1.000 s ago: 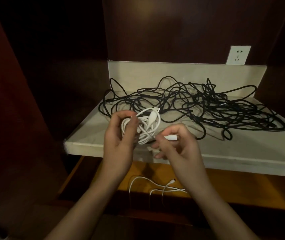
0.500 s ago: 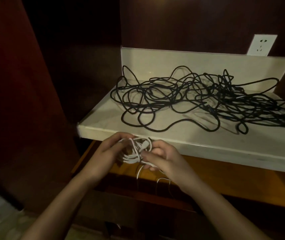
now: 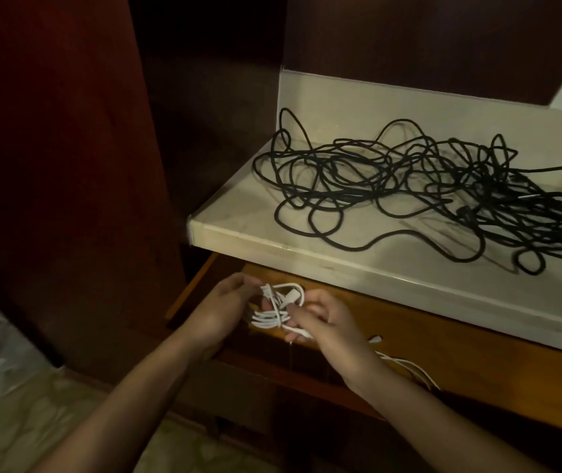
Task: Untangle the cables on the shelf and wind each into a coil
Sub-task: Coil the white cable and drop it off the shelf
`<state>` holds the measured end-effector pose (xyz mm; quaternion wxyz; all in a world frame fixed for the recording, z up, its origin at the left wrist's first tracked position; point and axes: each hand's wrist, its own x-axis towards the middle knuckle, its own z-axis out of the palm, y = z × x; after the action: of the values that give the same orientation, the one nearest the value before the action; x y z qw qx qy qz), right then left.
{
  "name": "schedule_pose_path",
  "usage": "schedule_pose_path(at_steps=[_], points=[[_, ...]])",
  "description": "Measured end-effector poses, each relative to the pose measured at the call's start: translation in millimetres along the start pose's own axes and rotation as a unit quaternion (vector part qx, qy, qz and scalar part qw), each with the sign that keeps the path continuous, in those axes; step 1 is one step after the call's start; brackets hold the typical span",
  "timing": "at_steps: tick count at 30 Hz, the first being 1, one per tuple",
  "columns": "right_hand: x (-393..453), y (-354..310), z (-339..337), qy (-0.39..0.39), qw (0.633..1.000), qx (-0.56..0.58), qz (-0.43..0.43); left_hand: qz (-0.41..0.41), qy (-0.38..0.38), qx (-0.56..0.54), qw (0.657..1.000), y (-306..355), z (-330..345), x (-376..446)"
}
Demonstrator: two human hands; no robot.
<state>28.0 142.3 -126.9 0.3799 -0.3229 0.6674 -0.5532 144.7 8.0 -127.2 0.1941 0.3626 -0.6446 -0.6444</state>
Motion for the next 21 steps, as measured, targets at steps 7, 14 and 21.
schedule_pose_path(at_steps=[7, 14, 21], points=[[4.0, 12.9, 8.2, -0.047, 0.996, -0.018, 0.071, 0.020, -0.105, 0.178, 0.978, 6.0, -33.6, 3.4], [53.6, 22.8, 19.6, -0.026, 0.987, -0.093, 0.130, -0.022, -0.146, 0.426, 0.893, -1.1, -28.8, 72.2], [120.9, 52.5, 15.6, -0.016, 0.973, -0.192, 0.125, -0.022, -0.099, 0.671, 0.734, -33.4, -12.9, 132.3]])
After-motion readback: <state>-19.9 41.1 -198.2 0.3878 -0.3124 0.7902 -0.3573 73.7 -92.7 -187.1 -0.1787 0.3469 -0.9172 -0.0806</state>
